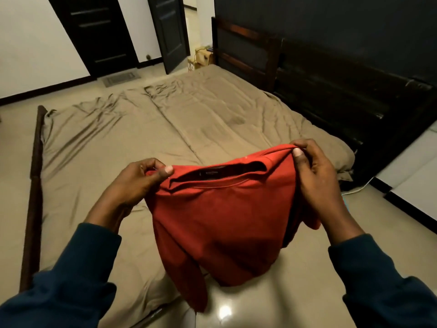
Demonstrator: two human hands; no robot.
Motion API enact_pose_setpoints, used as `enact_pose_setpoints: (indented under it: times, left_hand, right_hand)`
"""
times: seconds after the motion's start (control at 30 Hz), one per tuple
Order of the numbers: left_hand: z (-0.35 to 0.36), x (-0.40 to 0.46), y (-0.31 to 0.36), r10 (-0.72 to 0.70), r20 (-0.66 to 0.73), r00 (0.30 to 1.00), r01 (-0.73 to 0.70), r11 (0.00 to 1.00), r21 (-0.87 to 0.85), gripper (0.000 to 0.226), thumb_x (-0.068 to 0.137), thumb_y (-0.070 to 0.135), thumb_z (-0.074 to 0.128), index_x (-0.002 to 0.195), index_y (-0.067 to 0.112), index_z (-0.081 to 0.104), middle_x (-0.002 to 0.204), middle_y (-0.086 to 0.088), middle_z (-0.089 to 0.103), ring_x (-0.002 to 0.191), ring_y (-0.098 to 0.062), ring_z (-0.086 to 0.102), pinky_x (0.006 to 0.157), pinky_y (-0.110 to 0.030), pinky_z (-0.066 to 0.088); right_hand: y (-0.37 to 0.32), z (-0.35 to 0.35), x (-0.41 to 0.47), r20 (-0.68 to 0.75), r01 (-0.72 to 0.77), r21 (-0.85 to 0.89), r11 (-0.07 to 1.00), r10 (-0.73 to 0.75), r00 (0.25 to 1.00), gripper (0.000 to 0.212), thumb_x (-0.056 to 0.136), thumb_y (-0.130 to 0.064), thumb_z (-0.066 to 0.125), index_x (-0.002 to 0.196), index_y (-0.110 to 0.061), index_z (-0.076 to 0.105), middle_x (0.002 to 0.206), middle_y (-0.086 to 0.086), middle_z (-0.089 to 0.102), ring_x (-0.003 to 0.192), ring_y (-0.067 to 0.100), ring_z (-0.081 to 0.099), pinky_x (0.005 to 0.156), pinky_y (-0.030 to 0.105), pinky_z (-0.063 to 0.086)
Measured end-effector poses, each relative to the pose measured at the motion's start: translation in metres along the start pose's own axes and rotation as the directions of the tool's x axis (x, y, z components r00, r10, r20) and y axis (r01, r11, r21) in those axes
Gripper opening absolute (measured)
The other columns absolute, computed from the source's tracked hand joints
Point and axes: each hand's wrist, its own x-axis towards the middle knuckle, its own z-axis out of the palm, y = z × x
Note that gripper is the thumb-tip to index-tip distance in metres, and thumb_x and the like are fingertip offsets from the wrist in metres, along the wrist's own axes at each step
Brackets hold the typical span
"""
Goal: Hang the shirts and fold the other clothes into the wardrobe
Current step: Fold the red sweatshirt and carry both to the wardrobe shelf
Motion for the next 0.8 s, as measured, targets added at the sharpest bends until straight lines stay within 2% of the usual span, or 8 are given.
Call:
enact_pose_setpoints:
  times: [0.07, 0.13, 0.23, 0.33, 0.47, 0.63, 0.73, 0.8]
  left_hand:
    - [0.003, 0.000, -0.005, 0.151, -0.191, 0.970, -0.142, 0.988, 0.057, 0.035, 0.096, 0.043, 0.061, 0.078, 0.013, 0.063, 0.065, 0.004, 0.059, 0.063, -0.013, 0.049, 0.060, -0.029, 0.036]
    - [0.005, 0.001, -0.005, 0.255, -0.312, 0.915, -0.229, 0.966, 0.117, 0.037, 0.101, 0.043, 0.053, 0.076, 0.017, 0.060, 0.065, 0.009, 0.056, 0.061, -0.008, 0.047, 0.057, -0.027, 0.036]
    - [0.008, 0.007, 0.001, 0.379, -0.397, 0.836, -0.300, 0.921, 0.248, 0.038, 0.104, 0.044, 0.045, 0.079, 0.018, 0.058, 0.088, -0.013, 0.056, 0.082, -0.016, 0.051, 0.069, -0.023, 0.039]
    - [0.020, 0.008, 0.007, 0.378, -0.458, 0.804, -0.293, 0.923, 0.248, 0.038, 0.105, 0.043, 0.042, 0.085, 0.015, 0.057, 0.090, -0.010, 0.057, 0.082, -0.012, 0.051, 0.071, -0.025, 0.040]
    - [0.029, 0.002, 0.014, 0.403, -0.442, 0.802, -0.353, 0.915, 0.194, 0.039, 0.106, 0.042, 0.040, 0.073, 0.021, 0.041, 0.065, 0.003, 0.046, 0.059, -0.002, 0.041, 0.057, -0.021, 0.034]
    - [0.022, 0.001, 0.024, 0.395, -0.347, 0.851, -0.385, 0.917, 0.102, 0.048, 0.105, 0.049, 0.038, 0.072, 0.013, 0.042, 0.065, 0.002, 0.043, 0.059, -0.007, 0.039, 0.056, -0.027, 0.031]
    - [0.019, 0.002, 0.031, 0.398, -0.301, 0.867, -0.408, 0.912, 0.031, 0.050, 0.100, 0.056, 0.042, 0.074, 0.014, 0.047, 0.064, 0.006, 0.043, 0.059, -0.007, 0.040, 0.057, -0.029, 0.032]
    - [0.018, 0.004, 0.036, 0.389, -0.262, 0.883, -0.402, 0.916, 0.006, 0.047, 0.094, 0.061, 0.046, 0.073, 0.019, 0.051, 0.059, 0.014, 0.049, 0.055, 0.000, 0.043, 0.055, -0.023, 0.036]
  right_hand:
    - [0.001, -0.013, 0.001, 0.138, 0.038, -0.080, 0.996, -0.027, 0.990, 0.020, 0.087, -0.063, 0.056, 0.103, -0.052, 0.059, 0.107, -0.017, 0.058, 0.103, 0.002, 0.057, 0.086, 0.026, 0.046]
    - [-0.001, -0.024, 0.000, 0.236, 0.112, -0.164, 0.980, -0.072, 0.969, 0.026, 0.079, -0.070, 0.059, 0.096, -0.050, 0.062, 0.097, -0.015, 0.055, 0.095, 0.005, 0.057, 0.081, 0.032, 0.046]
    - [-0.007, -0.030, -0.001, 0.207, 0.151, -0.157, 0.976, -0.117, 0.971, 0.022, 0.089, -0.058, 0.059, 0.093, -0.040, 0.071, 0.091, -0.013, 0.054, 0.091, 0.008, 0.055, 0.079, 0.034, 0.045]
    - [-0.010, -0.027, -0.005, 0.173, 0.154, -0.215, 0.965, -0.117, 0.978, 0.022, 0.093, -0.040, 0.060, 0.098, -0.026, 0.075, 0.102, -0.009, 0.057, 0.103, 0.011, 0.050, 0.088, 0.025, 0.040]
    - [-0.018, -0.026, -0.016, 0.185, 0.027, -0.010, 1.000, -0.025, 0.982, 0.016, 0.100, -0.017, 0.057, 0.100, -0.026, 0.070, 0.098, -0.014, 0.069, 0.096, -0.004, 0.061, 0.079, 0.007, 0.042]
    - [-0.018, -0.024, -0.022, 0.417, -0.235, 0.209, 0.949, 0.131, 0.899, 0.014, 0.092, -0.025, 0.064, 0.103, -0.017, 0.067, 0.077, -0.002, 0.061, 0.070, 0.006, 0.055, 0.061, 0.019, 0.043]
    - [-0.022, -0.019, -0.026, 0.621, -0.347, 0.208, 0.915, 0.151, 0.769, 0.030, 0.090, -0.027, 0.066, 0.118, -0.018, 0.066, 0.092, 0.013, 0.068, 0.087, 0.020, 0.065, 0.077, 0.028, 0.053]
    - [-0.024, -0.015, -0.029, 0.678, -0.367, 0.139, 0.920, 0.182, 0.712, 0.031, 0.092, -0.031, 0.066, 0.115, -0.012, 0.071, 0.105, 0.014, 0.074, 0.100, 0.027, 0.071, 0.090, 0.041, 0.057]
